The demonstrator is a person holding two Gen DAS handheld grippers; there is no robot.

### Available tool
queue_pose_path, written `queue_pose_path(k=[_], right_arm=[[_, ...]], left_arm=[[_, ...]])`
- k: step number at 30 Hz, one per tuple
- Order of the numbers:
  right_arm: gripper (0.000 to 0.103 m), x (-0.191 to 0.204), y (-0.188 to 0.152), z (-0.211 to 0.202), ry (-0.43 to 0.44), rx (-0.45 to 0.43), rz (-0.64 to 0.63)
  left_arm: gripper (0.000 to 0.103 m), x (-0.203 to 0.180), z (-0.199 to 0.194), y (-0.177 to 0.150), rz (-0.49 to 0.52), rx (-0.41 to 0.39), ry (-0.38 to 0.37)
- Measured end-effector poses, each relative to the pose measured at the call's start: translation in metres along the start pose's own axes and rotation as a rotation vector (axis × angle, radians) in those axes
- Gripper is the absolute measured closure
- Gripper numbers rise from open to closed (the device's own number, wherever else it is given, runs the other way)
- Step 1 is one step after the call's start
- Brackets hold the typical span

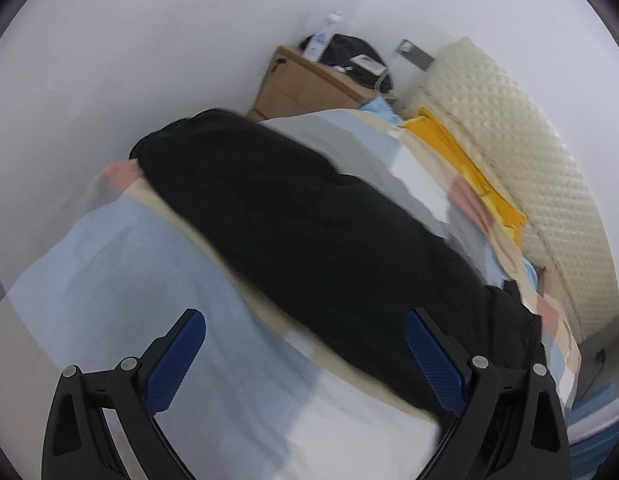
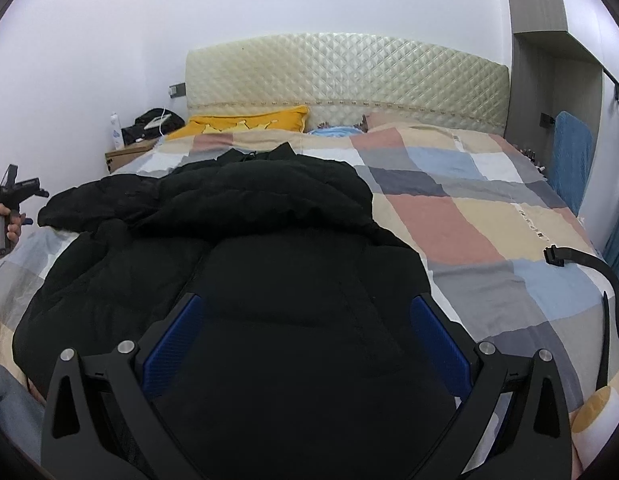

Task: Fold large clothes
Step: 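Grasp the other sleeve cuff with the left tool and lift it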

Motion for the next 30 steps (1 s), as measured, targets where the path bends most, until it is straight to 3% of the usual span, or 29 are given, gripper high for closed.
queue_pose_path(k=[10, 19, 22, 24, 30], right_arm=[[0.001, 0.031, -0.011, 0.03, -0.011, 0.066, -0.044], [0.001, 0.033, -0.013, 0.045, -0.068, 0.075, -0.091], [0.001, 0.029, -0.014, 0.048, -0.084, 0.08, -0.077], [0.001, 0.025, -0.016, 0.05, -0.095, 0.095, -0.055], [0.001, 0.019, -0.013, 0.045, -0.1, 0.089, -0.001]], left_arm=[[0.003, 0.059, 0.077, 0.019, -0.133, -0.025, -0.017], [0.005, 0.058, 0.113, 0.039, -0.086, -0.107, 0.004], [0.02, 0.056, 0.118, 0.046, -0.086, -0.118, 0.022], [0.042, 0.052, 0.12, 0.051, -0.077, -0.122, 0.021], [0.084, 0.046, 0.104, 0.066, -0.021, -0.133, 0.057]])
Point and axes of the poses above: each gripper's, at about its wrist camera, not at the fingertips, and z roughly the way its jaws point, x to its left, y to its top, the point moved 10 cm from there along z, roughly the way its jaws point, and after that the axes turned 13 degrees about -x, right-handed, at the moved point
